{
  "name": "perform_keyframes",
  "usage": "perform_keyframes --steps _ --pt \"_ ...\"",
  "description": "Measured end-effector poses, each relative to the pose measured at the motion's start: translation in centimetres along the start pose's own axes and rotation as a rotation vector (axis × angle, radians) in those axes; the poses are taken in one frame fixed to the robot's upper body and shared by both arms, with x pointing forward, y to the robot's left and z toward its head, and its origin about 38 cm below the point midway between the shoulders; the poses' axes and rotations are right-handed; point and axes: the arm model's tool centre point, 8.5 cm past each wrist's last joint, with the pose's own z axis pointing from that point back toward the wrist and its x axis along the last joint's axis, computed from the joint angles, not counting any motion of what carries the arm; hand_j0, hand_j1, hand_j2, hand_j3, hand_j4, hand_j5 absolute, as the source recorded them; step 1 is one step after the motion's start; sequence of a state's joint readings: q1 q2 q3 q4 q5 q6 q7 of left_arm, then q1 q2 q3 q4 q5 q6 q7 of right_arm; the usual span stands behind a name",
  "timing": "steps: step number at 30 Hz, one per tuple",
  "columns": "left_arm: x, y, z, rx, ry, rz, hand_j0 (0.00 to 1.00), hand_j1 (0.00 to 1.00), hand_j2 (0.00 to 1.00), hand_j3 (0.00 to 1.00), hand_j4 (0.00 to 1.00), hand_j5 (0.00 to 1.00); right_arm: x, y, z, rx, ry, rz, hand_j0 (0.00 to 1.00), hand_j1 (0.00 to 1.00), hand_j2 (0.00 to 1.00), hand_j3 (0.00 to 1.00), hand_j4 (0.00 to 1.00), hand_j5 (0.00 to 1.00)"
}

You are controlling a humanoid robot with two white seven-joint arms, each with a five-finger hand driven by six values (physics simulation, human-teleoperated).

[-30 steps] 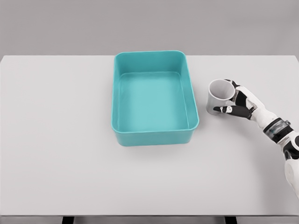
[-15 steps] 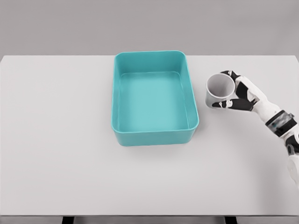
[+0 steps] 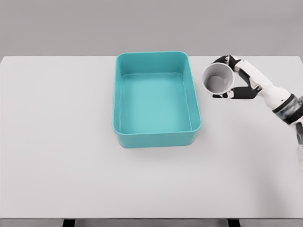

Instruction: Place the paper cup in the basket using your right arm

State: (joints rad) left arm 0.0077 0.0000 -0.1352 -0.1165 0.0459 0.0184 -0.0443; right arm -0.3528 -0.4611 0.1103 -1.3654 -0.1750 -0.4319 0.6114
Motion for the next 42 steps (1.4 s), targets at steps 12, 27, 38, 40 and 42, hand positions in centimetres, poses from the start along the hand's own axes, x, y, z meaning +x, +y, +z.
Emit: perform_keyframes --steps 12,27,38,40,42 --pt "0.0 0.0 0.0 0.0 0.0 0.0 1.0 1.0 1.0 1.0 1.0 1.0 2.6 0.9 -5.8 0.08 -0.049 0.206 0.41 0.41 0.41 0.41 0.41 0.41" --pt "0.0 0.0 0.0 0.0 0.0 0.0 1.0 1.0 1.0 1.0 1.0 1.0 5.3 2.8 -11.8 0.251 -0.055 0.427 0.41 0.41 0.41 0.41 0.41 0.41" --pt "0.0 0.0 0.0 0.0 0.0 0.0 1.0 1.0 1.0 1.0 1.0 1.0 4.6 6.1 -14.5 0.391 -0.005 0.542 0.41 0.41 0.41 0.41 0.41 0.41" --pt "0.0 0.0 0.0 0.0 0.0 0.0 1.0 1.0 1.0 1.0 1.0 1.0 4.8 6.3 -15.0 0.411 -0.001 0.568 0.41 0.41 0.41 0.41 0.41 0.41" --pt "0.0 0.0 0.0 0.0 0.0 0.0 1.0 1.0 1.0 1.0 1.0 1.0 4.7 6.8 -15.6 0.44 0.008 0.596 0.41 0.41 0.41 0.41 0.41 0.41"
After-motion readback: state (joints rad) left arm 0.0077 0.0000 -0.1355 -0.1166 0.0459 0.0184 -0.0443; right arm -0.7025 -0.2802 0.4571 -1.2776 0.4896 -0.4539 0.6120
